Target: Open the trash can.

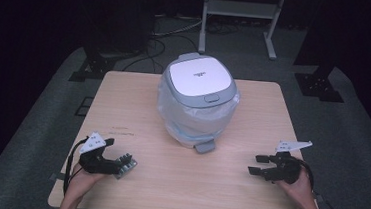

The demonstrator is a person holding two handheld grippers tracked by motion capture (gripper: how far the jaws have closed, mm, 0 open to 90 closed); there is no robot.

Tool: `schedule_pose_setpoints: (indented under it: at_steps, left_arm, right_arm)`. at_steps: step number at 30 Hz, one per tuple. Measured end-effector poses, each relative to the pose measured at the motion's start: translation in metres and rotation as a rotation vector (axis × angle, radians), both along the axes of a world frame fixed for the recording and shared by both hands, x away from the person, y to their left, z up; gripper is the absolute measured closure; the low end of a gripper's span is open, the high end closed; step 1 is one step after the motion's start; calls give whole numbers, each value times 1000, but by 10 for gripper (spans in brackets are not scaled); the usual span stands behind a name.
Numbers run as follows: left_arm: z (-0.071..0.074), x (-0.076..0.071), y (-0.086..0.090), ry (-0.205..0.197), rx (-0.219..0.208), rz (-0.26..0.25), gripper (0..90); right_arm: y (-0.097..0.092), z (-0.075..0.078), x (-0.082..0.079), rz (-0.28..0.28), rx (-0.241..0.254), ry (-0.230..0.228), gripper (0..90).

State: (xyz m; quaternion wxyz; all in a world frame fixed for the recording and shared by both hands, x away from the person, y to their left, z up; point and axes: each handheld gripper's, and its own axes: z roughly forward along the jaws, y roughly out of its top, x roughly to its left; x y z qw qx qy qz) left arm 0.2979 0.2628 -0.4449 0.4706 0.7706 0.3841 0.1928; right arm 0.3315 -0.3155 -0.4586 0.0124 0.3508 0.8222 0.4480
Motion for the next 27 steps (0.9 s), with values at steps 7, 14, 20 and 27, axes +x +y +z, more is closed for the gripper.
schedule_pose_setpoints:
  at_steps: [7, 14, 20, 27]
  left_arm:
    - [0, -2, 2, 1, -8, 10, 26]
    - [5, -5, 5, -22, -28, -5, 25]
    - [7, -4, 6, -19, -19, -11, 25]
    - [6, -3, 7, -13, -22, -10, 25]
  right_arm:
    - [1, 2, 4, 4, 22, -5, 289]
    - [13, 16, 7, 43, 2, 19, 292]
    - [18, 39, 6, 76, -22, 10, 297]
    - [30, 85, 7, 132, -88, -20, 322]
